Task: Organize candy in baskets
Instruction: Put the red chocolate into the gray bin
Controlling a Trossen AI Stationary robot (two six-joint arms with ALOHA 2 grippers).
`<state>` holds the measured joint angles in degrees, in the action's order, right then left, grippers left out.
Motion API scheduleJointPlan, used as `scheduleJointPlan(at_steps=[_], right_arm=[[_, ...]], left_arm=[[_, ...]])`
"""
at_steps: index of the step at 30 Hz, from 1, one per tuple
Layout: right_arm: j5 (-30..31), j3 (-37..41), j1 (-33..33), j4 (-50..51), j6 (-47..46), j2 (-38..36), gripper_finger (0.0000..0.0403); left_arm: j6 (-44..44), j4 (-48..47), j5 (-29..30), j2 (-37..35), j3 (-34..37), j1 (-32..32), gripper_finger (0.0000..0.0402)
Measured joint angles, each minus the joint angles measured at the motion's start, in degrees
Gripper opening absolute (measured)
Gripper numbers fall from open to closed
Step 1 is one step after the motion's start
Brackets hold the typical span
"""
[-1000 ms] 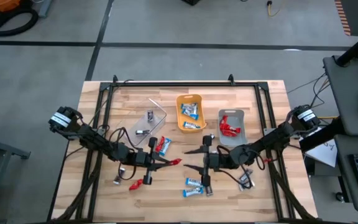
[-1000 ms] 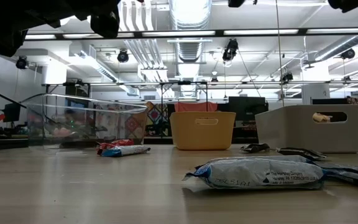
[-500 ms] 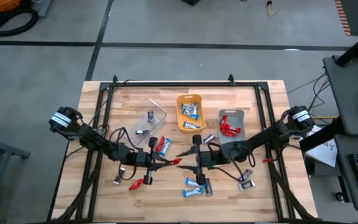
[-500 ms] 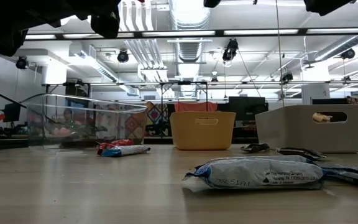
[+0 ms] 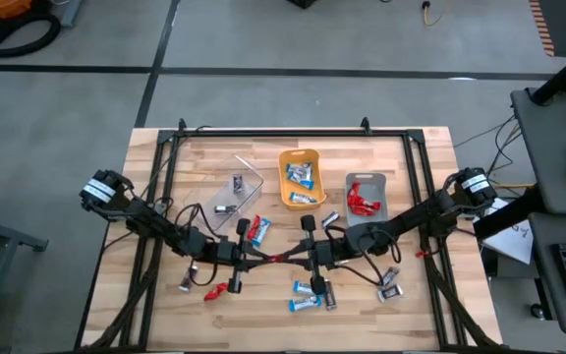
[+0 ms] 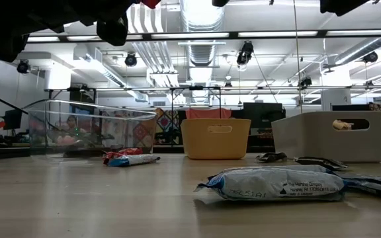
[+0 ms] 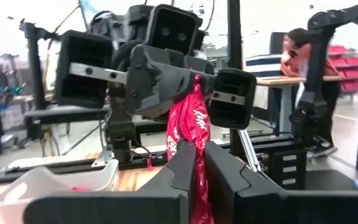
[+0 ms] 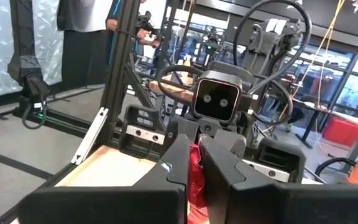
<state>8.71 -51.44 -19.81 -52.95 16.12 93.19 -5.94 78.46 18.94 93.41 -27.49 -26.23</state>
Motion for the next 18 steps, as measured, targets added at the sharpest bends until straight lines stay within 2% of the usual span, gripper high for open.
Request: scheduleJointPlan(at_steps=[5, 8, 10, 14, 18], right_arm=[[0.62, 0.04, 0.04, 1.2, -0.04, -0.58, 0.0014], [0.91, 0.07, 0.0, 4.87, -0.07, -2.24, 0.0014], [3.18, 0.07, -0.02, 8.56, -0.07, -4.08, 0.0014], [9.05, 0.07, -0.02, 20.34, -1.64, -9.01, 0.0013], [18.26, 0.07, 0.43, 38.61, -5.44, -15.02, 0.0013]], left_arm=[[2.58, -0.32, 2.96, 0.0, 0.0, 0.01, 0.004], [2.55, -0.45, 3.44, 0.0, 0.04, 0.1, 0.007], [2.02, -0.84, 3.68, 0.0, 0.12, 0.1, 0.009], [1.99, -3.57, 7.19, 0.0, 0.24, 0.1, 0.0121], [3.51, -6.07, 11.56, -0.06, 0.28, 0.1, 0.0137]])
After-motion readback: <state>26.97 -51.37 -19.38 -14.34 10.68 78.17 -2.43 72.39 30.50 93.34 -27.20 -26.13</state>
